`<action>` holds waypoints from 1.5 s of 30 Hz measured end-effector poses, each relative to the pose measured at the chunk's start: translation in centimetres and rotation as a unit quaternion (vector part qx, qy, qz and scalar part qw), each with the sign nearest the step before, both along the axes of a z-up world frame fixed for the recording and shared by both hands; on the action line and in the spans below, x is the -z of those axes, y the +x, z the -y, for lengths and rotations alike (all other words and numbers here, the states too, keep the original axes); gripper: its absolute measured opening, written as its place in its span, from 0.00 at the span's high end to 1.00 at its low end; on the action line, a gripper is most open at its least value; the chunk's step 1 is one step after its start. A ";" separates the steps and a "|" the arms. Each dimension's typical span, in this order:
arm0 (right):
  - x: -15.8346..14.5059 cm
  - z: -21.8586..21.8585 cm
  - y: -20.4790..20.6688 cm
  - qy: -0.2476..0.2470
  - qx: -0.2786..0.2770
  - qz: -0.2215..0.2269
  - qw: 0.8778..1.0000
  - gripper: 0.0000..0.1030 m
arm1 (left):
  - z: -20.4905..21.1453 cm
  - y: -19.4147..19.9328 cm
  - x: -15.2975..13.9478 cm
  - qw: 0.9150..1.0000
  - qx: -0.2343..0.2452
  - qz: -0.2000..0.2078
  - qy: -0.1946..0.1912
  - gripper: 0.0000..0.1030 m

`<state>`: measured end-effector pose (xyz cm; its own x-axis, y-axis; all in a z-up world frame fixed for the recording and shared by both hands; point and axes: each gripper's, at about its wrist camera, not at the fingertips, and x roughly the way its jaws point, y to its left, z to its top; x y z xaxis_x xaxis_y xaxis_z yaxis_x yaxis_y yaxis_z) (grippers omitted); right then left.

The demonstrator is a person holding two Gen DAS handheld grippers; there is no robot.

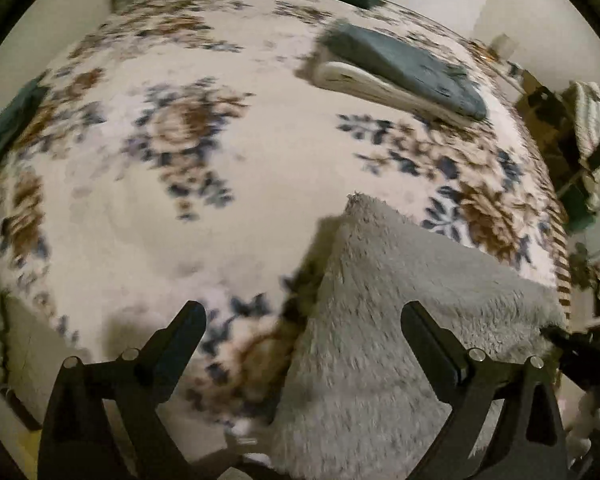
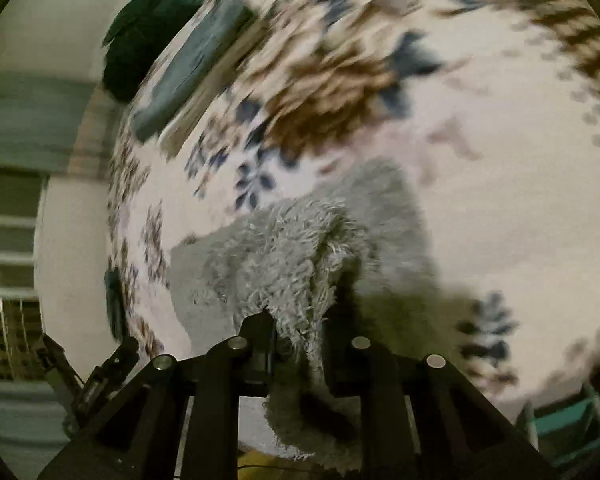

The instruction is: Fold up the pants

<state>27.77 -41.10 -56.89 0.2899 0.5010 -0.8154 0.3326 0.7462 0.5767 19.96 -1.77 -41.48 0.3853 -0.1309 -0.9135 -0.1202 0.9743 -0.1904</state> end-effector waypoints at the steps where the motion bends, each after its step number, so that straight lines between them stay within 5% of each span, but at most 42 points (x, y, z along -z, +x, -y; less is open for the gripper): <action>1: -0.2 0.7 -0.3 -0.006 0.010 -0.005 1.000 0.82 | 0.5 0.6 0.3 1.000 0.007 -0.001 0.001 0.03; 3: 0.2 2.1 -0.9 -0.020 0.022 -0.029 0.999 0.74 | 2.0 2.4 1.6 0.999 0.034 -0.013 -0.005 0.03; 6: 1.3 3.3 -2.0 -0.010 0.030 -0.057 0.998 0.37 | 3.9 4.3 3.1 0.998 0.062 -0.028 0.001 0.03; 9: 0.4 4.0 -4.1 0.022 0.039 -0.025 0.999 0.29 | 5.8 5.4 3.9 0.994 0.100 -0.031 0.025 0.03; 12: 1.6 2.9 -5.8 0.052 0.018 -0.040 0.998 0.23 | 6.8 5.8 3.9 0.992 0.117 -0.029 0.037 0.03; 14: 4.2 1.0 -6.4 0.081 -0.007 -0.084 0.993 0.24 | 7.0 6.0 3.9 0.992 0.121 -0.032 0.033 0.03; 15: 5.0 0.5 -6.9 0.081 -0.004 -0.087 0.993 0.43 | 7.1 6.1 3.9 0.992 0.120 -0.033 0.032 0.03; 16: 5.2 0.4 -7.4 0.065 0.002 -0.090 0.994 0.78 | 7.2 6.1 3.8 0.992 0.121 -0.034 0.034 0.03; 23: 2.6 3.4 -11.2 -0.001 0.032 -0.106 0.994 0.81 | 7.5 6.3 3.8 0.991 0.126 -0.040 0.015 0.03; 27: 4.7 3.4 -9.7 0.001 -0.007 -0.150 0.989 0.60 | 8.1 6.3 3.8 0.991 0.130 -0.040 0.010 0.03; 29: 2.8 3.5 -8.7 0.008 -0.002 -0.103 0.995 0.49 | 8.1 6.1 3.5 0.991 0.131 -0.038 0.008 0.03; 31: 0.1 3.6 -7.3 0.010 0.005 -0.031 0.999 0.26 | 8.0 5.9 3.0 0.991 0.133 -0.033 0.006 0.03; 33: -0.7 3.7 -5.3 0.011 0.018 -0.005 1.000 0.20 | 8.0 5.6 2.5 0.990 0.135 -0.027 0.007 0.03; 36: 2.3 3.5 -1.2 0.037 0.026 -0.027 0.999 0.20 | 8.0 5.0 2.0 0.990 0.136 -0.019 0.014 0.03; 37: 3.2 3.4 -0.3 0.045 0.031 -0.037 0.998 0.27 | 8.0 4.8 1.8 0.990 0.136 -0.019 0.015 0.03; 38: 3.8 3.2 0.6 0.057 0.038 -0.028 0.997 0.44 | 8.0 4.6 1.7 0.991 0.135 -0.018 0.015 0.03; 39: 3.6 2.9 1.1 0.049 0.038 -0.016 0.998 0.76 | 7.9 4.5 1.6 0.991 0.135 -0.018 0.016 0.03; 45: 1.0 4.2 2.5 -0.024 0.075 0.028 0.997 0.78 | 7.1 4.4 1.1 0.991 0.131 -0.012 0.011 0.03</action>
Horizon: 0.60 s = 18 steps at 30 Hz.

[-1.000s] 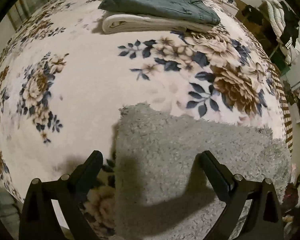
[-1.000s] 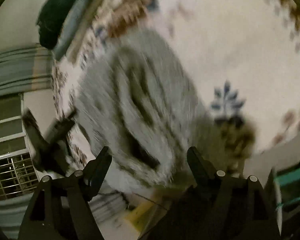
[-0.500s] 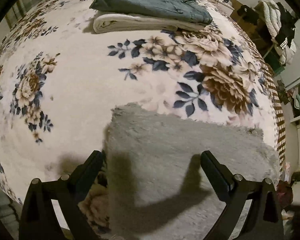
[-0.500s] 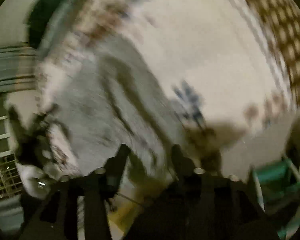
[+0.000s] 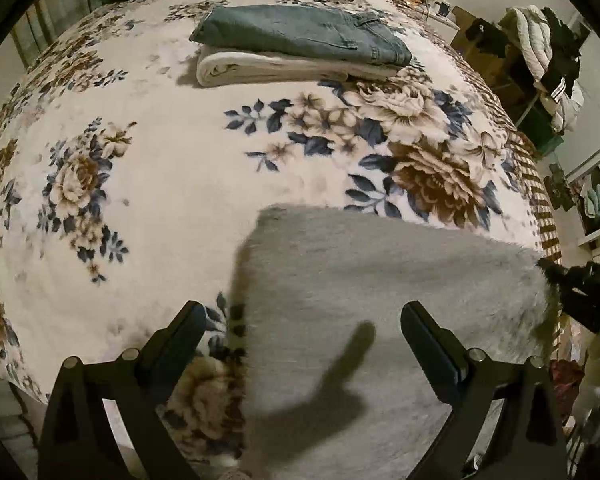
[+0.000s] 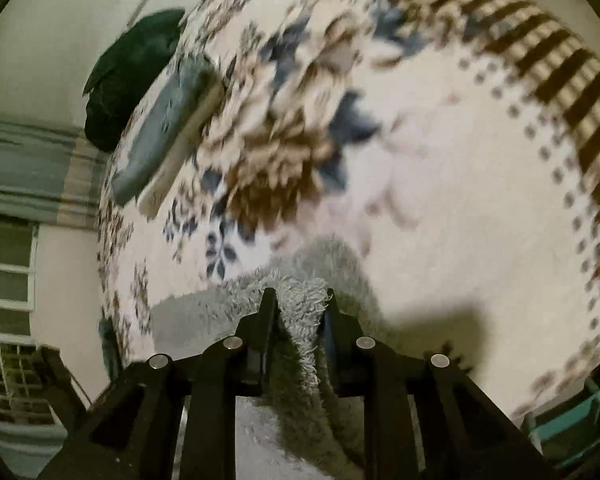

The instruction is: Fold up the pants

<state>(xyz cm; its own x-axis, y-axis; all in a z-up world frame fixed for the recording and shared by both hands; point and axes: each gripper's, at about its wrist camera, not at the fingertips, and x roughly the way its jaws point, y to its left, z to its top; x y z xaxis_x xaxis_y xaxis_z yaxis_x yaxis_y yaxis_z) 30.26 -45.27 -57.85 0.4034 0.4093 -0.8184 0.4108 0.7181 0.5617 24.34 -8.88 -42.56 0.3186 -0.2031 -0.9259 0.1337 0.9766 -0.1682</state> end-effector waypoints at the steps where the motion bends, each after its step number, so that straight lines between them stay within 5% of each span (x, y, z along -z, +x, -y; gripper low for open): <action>1: 0.2 0.6 0.2 -0.007 0.004 -0.005 1.000 0.78 | -0.1 0.2 0.3 1.000 -0.003 -0.003 0.001 0.03; 5: 2.6 1.6 1.2 -0.008 0.004 -0.041 0.999 0.76 | -0.1 1.3 2.3 1.000 -0.011 -0.014 0.006 0.03; 10: 1.2 2.7 -1.9 0.053 0.001 -0.030 0.998 0.37 | 0.0 2.0 3.9 1.000 -0.010 -0.026 0.004 0.03; 14: -0.1 2.1 -6.5 0.043 -0.018 -0.028 0.999 0.29 | 0.1 1.9 3.9 1.000 -0.012 -0.028 -0.002 0.03; 18: 3.2 1.2 -10.1 0.083 -0.028 -0.082 0.993 0.28 | 0.3 1.7 3.8 1.000 -0.011 -0.029 -0.003 0.03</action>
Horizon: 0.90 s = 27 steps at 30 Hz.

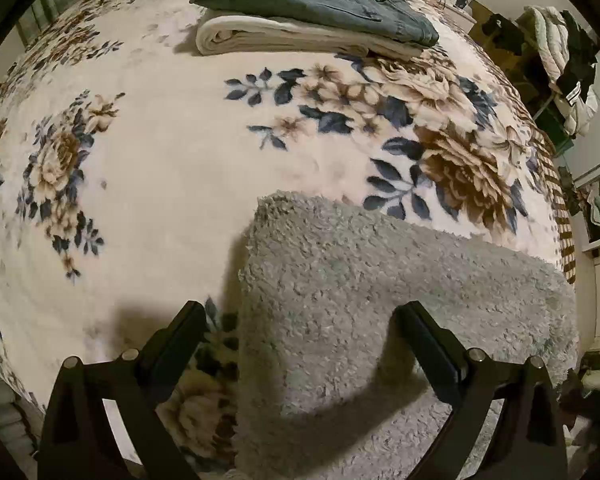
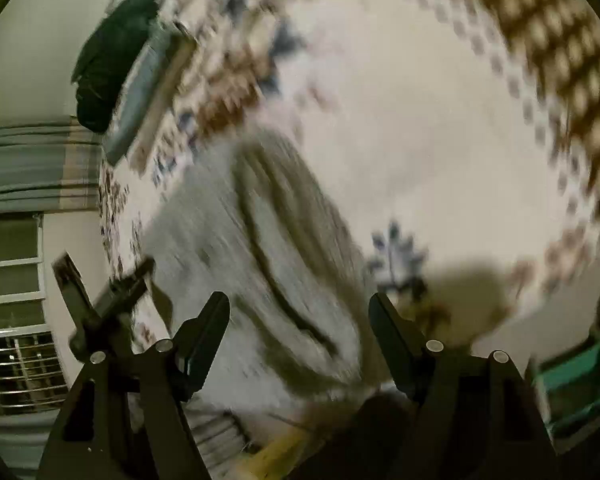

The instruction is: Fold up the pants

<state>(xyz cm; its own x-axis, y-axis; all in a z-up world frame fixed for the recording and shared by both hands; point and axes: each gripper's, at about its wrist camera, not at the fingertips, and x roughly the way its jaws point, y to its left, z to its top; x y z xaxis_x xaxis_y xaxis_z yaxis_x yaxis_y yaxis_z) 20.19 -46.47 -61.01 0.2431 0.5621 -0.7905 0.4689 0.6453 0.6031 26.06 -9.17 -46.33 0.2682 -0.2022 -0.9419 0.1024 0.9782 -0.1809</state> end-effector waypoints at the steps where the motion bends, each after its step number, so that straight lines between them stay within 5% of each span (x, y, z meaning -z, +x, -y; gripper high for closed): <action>1: 0.7 0.0 -0.5 0.010 0.005 -0.011 1.000 0.41 | 0.1 0.0 -0.1 1.000 0.001 0.000 -0.001 0.03; 3: 1.5 -0.1 -1.8 0.035 0.027 -0.005 0.999 0.80 | 0.4 0.0 -0.2 1.000 0.007 0.000 0.001 0.03; 8: -0.9 -0.1 -3.7 -0.005 0.027 0.011 1.000 0.82 | 1.4 -0.5 -1.5 1.000 0.025 0.002 -0.017 0.03; 14: 0.7 0.4 -3.4 -0.025 0.009 -0.051 0.998 0.81 | 2.1 -1.8 -2.9 0.999 0.037 0.010 -0.023 0.03; 17: 1.0 0.2 -2.6 -0.056 -0.019 -0.063 0.996 0.60 | 1.1 -2.8 -2.9 0.999 0.025 0.006 -0.022 0.03; 22: -1.8 -0.3 -0.6 -0.073 -0.055 0.030 0.995 0.04 | -1.9 -4.8 -2.5 0.999 -0.008 0.004 -0.045 0.03; 27: 1.4 -1.3 3.4 -0.008 -0.103 0.062 0.993 0.03 | -4.0 -4.9 1.3 0.997 -0.034 -0.026 -0.063 0.03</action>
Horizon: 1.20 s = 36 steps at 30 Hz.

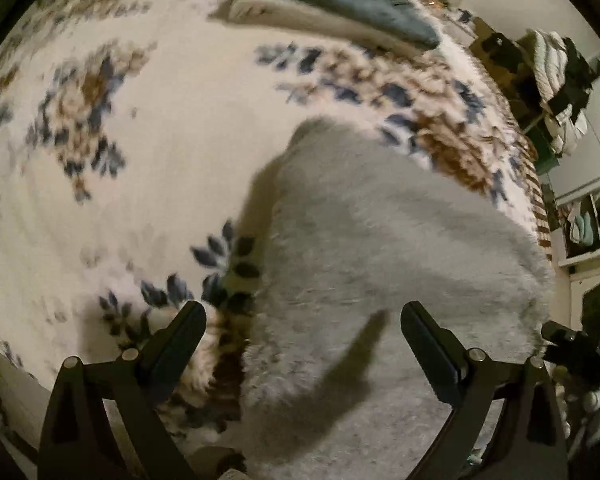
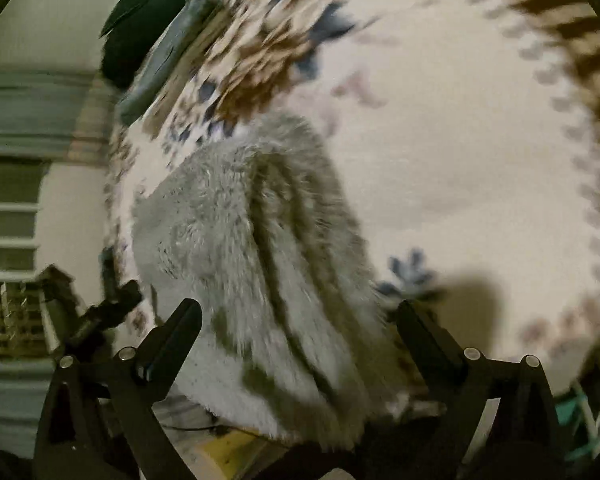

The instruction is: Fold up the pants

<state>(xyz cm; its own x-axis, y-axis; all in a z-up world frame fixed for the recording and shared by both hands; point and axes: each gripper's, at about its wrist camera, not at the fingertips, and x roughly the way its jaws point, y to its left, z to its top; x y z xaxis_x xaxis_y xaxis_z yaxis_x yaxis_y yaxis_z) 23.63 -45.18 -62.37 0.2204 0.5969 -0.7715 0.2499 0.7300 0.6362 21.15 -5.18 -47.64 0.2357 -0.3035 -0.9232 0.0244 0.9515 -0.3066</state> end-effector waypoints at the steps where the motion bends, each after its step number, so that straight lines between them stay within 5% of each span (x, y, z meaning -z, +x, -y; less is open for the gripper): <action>1: 0.7 -0.3 0.5 0.006 -0.011 0.000 1.000 0.03 | -0.4 0.1 0.9 1.000 -0.003 -0.006 -0.013 0.03; 11: 7.7 -1.3 4.3 0.107 -0.052 -0.037 0.992 0.04 | -2.6 0.9 6.7 0.984 -0.049 -0.048 -0.167 0.01; 14: 7.6 -2.1 4.8 0.111 -0.050 -0.026 0.992 0.22 | -2.8 0.3 6.6 0.981 -0.060 -0.044 -0.182 0.03; 15: 7.5 -2.0 4.8 0.109 -0.039 -0.025 0.993 0.31 | -2.8 0.1 6.3 0.981 -0.061 -0.038 -0.181 0.07; 17: 6.9 -2.0 4.7 0.106 -0.026 -0.026 0.994 0.41 | -2.5 -0.3 5.2 0.978 -0.050 -0.019 -0.203 0.56; 19: 6.0 -1.8 4.3 0.103 -0.020 -0.025 0.994 0.48 | -1.8 -0.7 3.7 0.979 -0.044 -0.009 -0.199 0.68; 29: -2.2 -0.8 4.3 0.109 -0.001 -0.001 0.994 0.52 | -2.4 0.5 -6.1 0.974 -0.060 0.031 -0.218 0.71; 36: -11.8 -1.5 13.1 0.097 -0.004 0.051 0.994 0.52 | -3.3 10.6 -14.4 0.968 -0.059 0.097 -0.222 0.71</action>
